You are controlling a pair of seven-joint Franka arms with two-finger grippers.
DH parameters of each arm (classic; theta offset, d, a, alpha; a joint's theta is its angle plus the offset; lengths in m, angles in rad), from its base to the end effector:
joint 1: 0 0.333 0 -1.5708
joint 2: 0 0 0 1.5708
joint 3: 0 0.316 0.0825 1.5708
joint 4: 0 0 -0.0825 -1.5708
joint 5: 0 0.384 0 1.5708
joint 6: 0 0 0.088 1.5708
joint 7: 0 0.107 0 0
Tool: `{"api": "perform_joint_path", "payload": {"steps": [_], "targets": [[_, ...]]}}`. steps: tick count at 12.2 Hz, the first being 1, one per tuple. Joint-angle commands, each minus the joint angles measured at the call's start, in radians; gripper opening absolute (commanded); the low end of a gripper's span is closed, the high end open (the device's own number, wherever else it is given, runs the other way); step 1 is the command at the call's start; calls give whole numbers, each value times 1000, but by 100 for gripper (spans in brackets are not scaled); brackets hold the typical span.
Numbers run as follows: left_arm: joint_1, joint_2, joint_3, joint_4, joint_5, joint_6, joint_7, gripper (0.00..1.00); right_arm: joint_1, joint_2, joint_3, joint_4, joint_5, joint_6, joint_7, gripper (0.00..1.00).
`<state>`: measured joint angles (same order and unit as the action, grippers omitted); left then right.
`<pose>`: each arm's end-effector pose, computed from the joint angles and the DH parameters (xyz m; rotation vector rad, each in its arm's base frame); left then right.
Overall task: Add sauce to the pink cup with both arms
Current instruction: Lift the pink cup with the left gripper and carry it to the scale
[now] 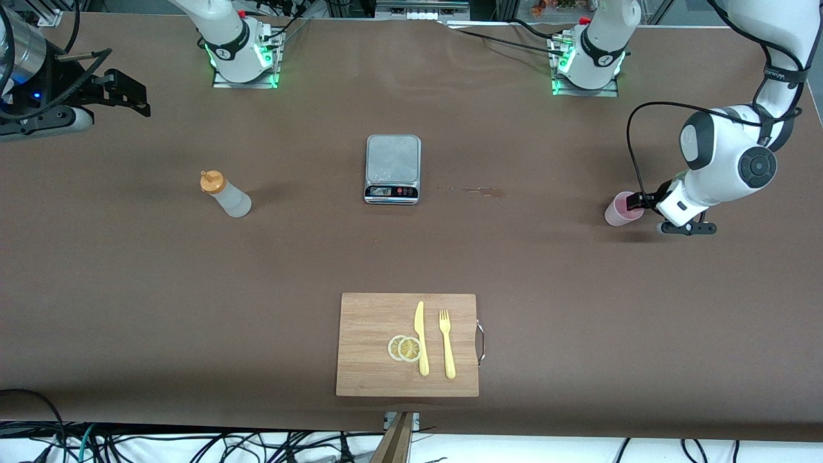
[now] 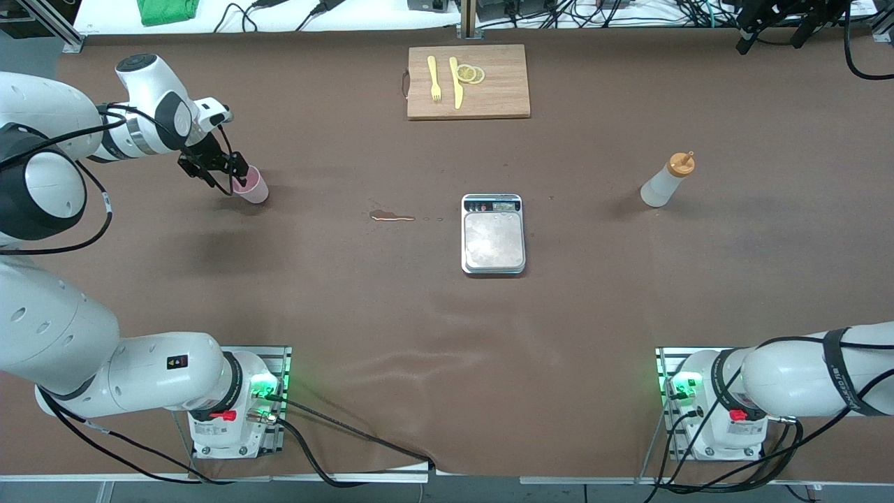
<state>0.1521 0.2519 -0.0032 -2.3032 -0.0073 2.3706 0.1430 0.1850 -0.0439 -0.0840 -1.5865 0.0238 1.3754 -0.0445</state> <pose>0.5012 0.0751 0.2230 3.0966 0.0180 -0.2822 0.5162 0.0542 0.6254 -3.0994 -0.2306 0.2618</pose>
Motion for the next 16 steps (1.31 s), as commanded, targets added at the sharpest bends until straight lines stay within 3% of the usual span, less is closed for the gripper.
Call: {"api": "perform_joint_path", "payload": {"steps": [1,3,5,8,10,13,16], "targets": [[-22,-37,8,-16,15,-8,-5,52,-1,-4,-5,-3,15,-1,-9,100],[-22,-39,8,-4,3,-25,-8,31,-1,-4,-5,-3,15,1,-9,100],[-22,-39,8,1,1,-40,-38,0,-1,-2,-5,-3,15,2,-9,100],[-23,-40,6,28,0,-51,-43,0,-1,-2,-5,-3,15,2,-9,100],[-58,-45,5,158,-63,-204,-45,0,-1,-2,-5,-3,15,2,-9,100],[-198,-45,-1,266,-88,-281,-133,0,-1,-2,-5,-3,16,1,-9,100],[-395,-46,-8,326,-124,-318,-402,0,-1,-2,-5,-12,16,5,-9,100]]}}
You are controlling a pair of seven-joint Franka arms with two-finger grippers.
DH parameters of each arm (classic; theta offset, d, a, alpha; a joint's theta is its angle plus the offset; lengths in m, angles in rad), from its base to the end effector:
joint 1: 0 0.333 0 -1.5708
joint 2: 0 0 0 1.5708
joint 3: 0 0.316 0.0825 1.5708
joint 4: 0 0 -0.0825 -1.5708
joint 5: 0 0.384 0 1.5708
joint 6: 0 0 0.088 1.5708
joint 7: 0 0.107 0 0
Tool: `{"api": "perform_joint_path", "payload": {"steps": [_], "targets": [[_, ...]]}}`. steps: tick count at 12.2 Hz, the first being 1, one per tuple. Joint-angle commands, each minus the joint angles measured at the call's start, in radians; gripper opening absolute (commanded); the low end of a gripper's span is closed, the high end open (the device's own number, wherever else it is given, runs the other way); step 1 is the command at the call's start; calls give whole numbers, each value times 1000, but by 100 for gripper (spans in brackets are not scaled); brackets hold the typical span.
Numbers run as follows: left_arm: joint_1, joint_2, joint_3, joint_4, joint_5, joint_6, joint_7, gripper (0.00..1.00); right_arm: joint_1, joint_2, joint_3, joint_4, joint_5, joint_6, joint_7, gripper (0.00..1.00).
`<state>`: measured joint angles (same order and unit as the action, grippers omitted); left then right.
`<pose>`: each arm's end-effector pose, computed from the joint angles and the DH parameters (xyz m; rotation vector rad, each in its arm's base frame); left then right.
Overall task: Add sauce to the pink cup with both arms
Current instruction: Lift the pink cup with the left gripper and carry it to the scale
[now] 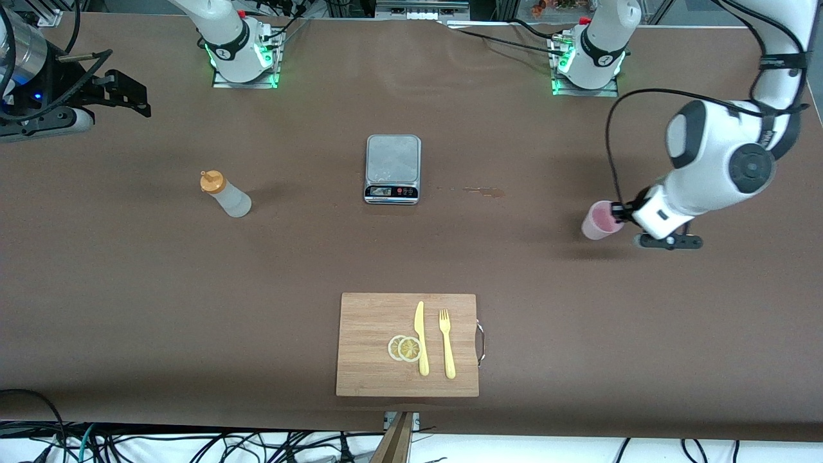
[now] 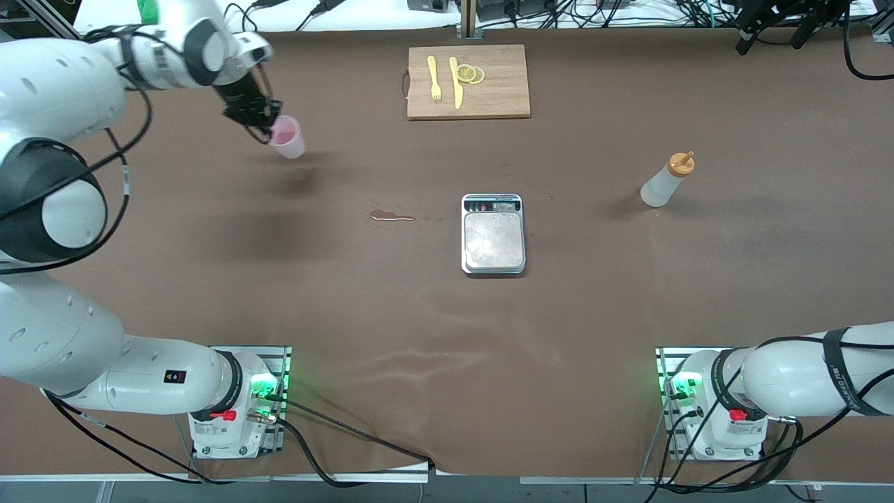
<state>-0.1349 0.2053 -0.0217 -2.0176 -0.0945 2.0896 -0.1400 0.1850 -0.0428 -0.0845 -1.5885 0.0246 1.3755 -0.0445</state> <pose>0.5659 -0.0938 0.3406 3.0705 0.0552 -0.2217 0.5165 0.0541 0.6240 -3.0984 -0.2299 0.2664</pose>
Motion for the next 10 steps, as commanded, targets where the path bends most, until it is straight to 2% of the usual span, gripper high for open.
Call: {"api": "perform_joint_path", "payload": {"steps": [1,5,8,10], "targets": [[-179,5,11,51,-48,-37,-162,0,-1,-3,-4,-11,15,7,-9,100],[-403,63,12,126,-177,-29,-332,0,-2,6,-4,-11,15,8,-47,100],[-562,153,12,203,-177,-11,-496,0,-36,20,-8,-16,15,10,-249,100],[-647,202,14,230,-177,36,-585,0,-58,18,-11,-82,37,78,-422,100]]}}
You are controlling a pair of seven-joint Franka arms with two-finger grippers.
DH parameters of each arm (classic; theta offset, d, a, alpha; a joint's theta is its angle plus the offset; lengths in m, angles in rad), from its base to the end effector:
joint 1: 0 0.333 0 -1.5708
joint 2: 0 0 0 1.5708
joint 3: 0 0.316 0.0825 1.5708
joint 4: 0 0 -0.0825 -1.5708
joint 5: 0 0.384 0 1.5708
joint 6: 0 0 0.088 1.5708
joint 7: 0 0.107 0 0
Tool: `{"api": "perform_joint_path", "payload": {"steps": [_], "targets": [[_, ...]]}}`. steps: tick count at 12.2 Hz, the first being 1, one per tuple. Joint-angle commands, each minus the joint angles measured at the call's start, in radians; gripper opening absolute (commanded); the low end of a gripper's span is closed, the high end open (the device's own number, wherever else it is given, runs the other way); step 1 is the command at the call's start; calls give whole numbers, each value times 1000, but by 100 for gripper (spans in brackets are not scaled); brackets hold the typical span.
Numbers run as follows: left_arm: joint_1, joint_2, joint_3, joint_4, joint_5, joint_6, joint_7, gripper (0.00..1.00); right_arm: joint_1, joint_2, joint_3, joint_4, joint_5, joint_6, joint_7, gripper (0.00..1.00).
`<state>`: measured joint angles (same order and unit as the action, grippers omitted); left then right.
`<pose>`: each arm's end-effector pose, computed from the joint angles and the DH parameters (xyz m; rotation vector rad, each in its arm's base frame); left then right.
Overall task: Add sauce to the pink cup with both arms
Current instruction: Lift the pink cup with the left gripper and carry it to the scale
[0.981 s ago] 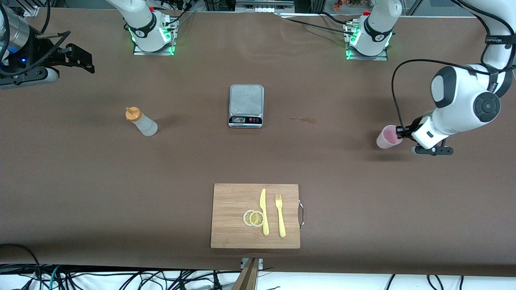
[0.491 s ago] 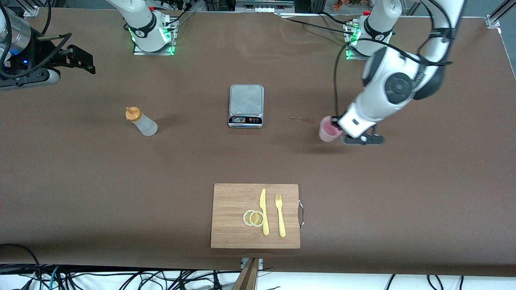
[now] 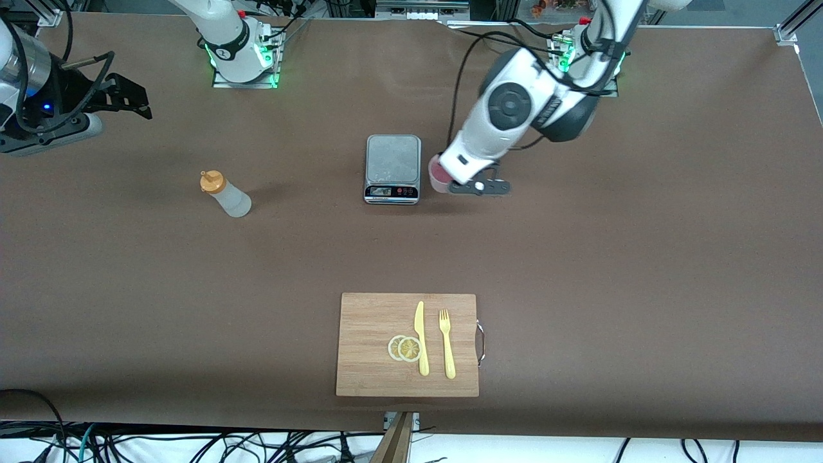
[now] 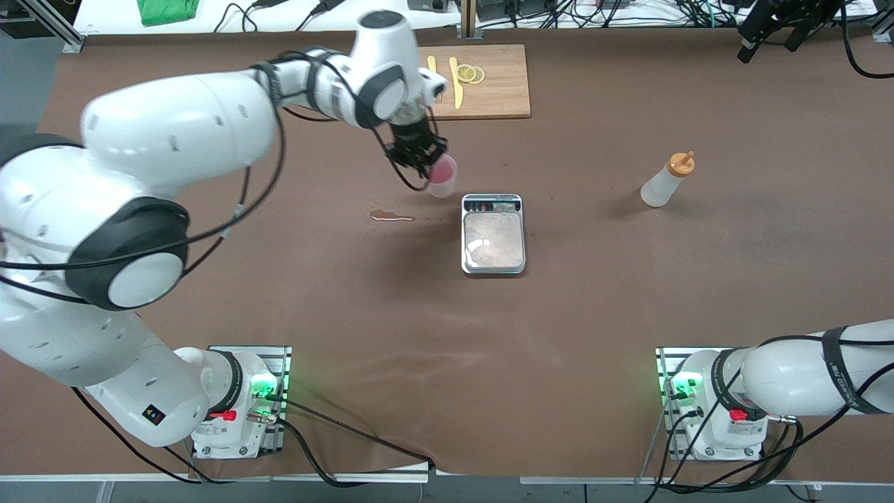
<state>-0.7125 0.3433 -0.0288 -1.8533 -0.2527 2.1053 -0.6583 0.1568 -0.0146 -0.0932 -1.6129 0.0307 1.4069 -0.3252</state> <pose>0.4518 -0.4282 0.3316 3.0131 0.0866 -0.3211 0.5288 0.0370 0.6003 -3.0131 -0.5968 0.2860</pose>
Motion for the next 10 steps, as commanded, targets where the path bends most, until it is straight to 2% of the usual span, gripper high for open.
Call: {"api": "perform_joint_path", "payload": {"steps": [1,4,8,9,10], "targets": [[-99,80,21,68,-20,51,-102,0,-55,-1,-2,-67,37,55,-258,100],[-143,109,21,66,-26,97,-150,0,-111,7,-2,-140,64,119,-502,100],[-165,155,21,68,-25,159,-174,0,-222,48,-2,-217,168,187,-849,100],[-171,163,21,68,-25,166,-188,7,-262,82,-2,-223,216,201,-967,100],[-171,164,21,68,-26,167,-193,29,-295,120,-2,-226,253,205,-1067,100]]}}
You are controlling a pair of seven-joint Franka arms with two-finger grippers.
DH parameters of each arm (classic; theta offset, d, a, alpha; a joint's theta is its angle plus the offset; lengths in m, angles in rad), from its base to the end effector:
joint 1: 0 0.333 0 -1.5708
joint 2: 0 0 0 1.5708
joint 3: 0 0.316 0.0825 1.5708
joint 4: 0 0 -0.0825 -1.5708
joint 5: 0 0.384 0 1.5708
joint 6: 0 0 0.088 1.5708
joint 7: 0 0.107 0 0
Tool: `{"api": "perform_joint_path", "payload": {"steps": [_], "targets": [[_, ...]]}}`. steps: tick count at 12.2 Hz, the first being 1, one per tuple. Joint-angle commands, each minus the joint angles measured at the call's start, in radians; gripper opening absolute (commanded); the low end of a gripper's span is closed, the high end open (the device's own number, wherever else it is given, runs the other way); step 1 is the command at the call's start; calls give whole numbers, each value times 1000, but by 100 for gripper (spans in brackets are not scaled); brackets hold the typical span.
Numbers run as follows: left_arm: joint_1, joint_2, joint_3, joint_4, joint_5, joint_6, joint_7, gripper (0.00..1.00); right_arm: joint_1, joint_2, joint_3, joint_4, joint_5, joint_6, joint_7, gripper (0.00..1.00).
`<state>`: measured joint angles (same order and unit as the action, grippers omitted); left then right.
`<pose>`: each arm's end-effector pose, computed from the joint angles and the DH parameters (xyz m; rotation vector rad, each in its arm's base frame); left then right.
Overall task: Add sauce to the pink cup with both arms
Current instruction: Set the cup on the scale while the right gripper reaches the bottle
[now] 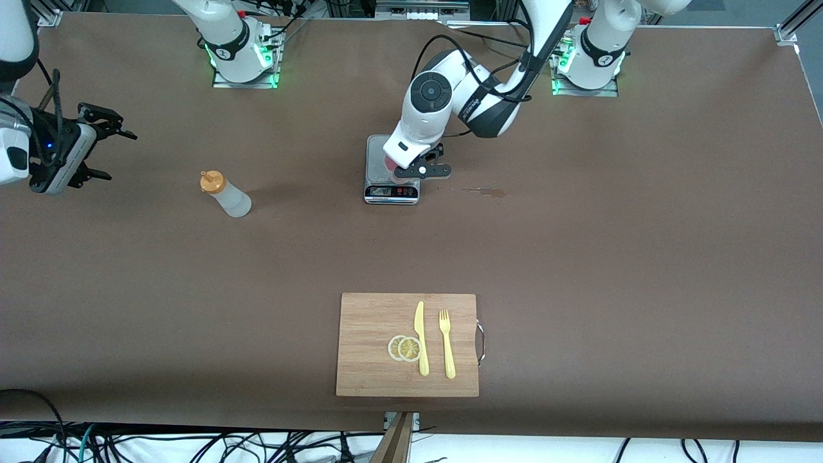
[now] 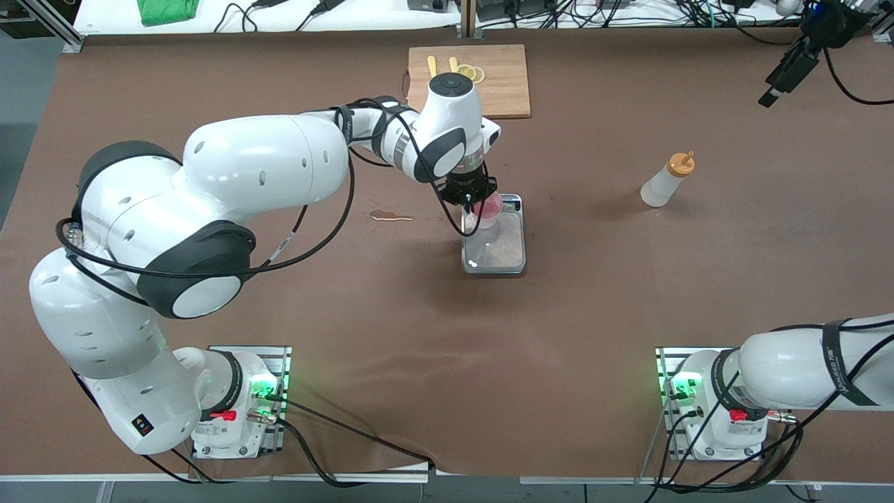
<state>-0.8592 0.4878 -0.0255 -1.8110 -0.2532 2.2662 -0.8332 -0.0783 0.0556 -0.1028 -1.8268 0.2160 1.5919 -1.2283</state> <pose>0.4062 -0.5044 0.2705 3.0169 0.1771 -0.2663 0.5404 -0.0751 0.4794 -2.4445 -1.3518 0.1204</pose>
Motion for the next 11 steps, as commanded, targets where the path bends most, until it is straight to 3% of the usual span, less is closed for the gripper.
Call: {"api": "perform_joint_path", "payload": {"steps": [1,2,3,4,5,8,11], "targets": [[-24,17,18,25,-26,3,-20,46,-86,79,8,-14,103,20,-251,100],[-23,11,19,25,-26,-2,-24,66,-112,111,8,-15,130,20,-346,100],[-23,3,19,25,-26,-7,-26,67,-136,142,8,-15,166,17,-440,100],[-23,-11,19,25,-29,-8,-24,94,-162,174,8,-17,199,10,-521,100],[-21,-27,19,25,-34,-10,-24,100,-184,209,8,-23,236,4,-615,100],[-5,-90,29,50,-80,-97,-9,100,-233,315,8,-46,366,-35,-894,100],[57,-130,93,194,-78,-375,98,100,-248,441,8,-55,500,-91,-1158,100]]}}
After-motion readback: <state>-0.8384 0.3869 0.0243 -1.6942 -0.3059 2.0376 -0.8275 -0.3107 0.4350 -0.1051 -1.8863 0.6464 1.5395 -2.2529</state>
